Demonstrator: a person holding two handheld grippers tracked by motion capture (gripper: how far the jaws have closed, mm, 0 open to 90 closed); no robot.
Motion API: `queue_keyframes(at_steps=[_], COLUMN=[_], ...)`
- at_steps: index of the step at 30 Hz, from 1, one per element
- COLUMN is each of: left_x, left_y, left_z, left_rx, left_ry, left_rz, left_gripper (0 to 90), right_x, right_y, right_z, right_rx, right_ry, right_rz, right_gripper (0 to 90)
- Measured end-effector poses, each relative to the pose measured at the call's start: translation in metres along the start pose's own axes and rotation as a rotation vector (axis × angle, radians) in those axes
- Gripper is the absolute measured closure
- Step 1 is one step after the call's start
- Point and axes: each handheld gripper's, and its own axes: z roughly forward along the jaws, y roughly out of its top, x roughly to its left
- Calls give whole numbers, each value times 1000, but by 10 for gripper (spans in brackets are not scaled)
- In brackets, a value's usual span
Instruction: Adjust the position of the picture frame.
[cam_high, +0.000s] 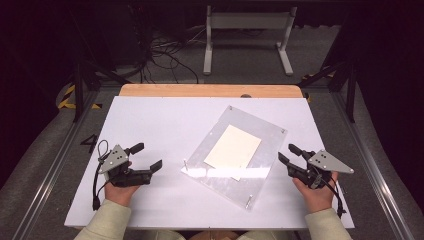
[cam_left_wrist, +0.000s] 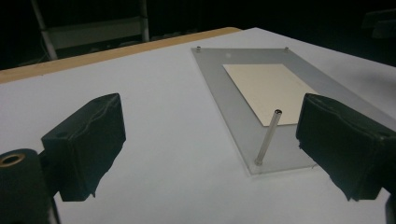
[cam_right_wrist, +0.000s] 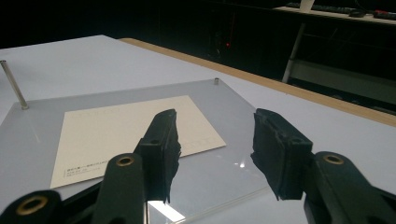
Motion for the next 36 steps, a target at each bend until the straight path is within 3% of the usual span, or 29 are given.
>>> queue_keyframes(at_steps=[7,16,27,31,36], left_x=[-7,-24,-33,-37,-41], left_y=[5,15,21,21,17], left_z=[5,26,44,51,61], left_rx=[8,21,34,63,148], left_ry=[-30,-116,-158,-170,-183], left_rz=[15,41,54,70,83], left_gripper=[95,105,113,125,202], right_x=[0,-1,-1,-1,-1], right_y=[0,-3,-8,-9,-9], right_z=[-3,-16,-31,-35,-38], right_rx=[-4,9,30,38,43], right_ry=[-6,-24,-52,-59,-60], right_rz=[1,26,38,44,50], right_gripper=[498,470,475,474,473])
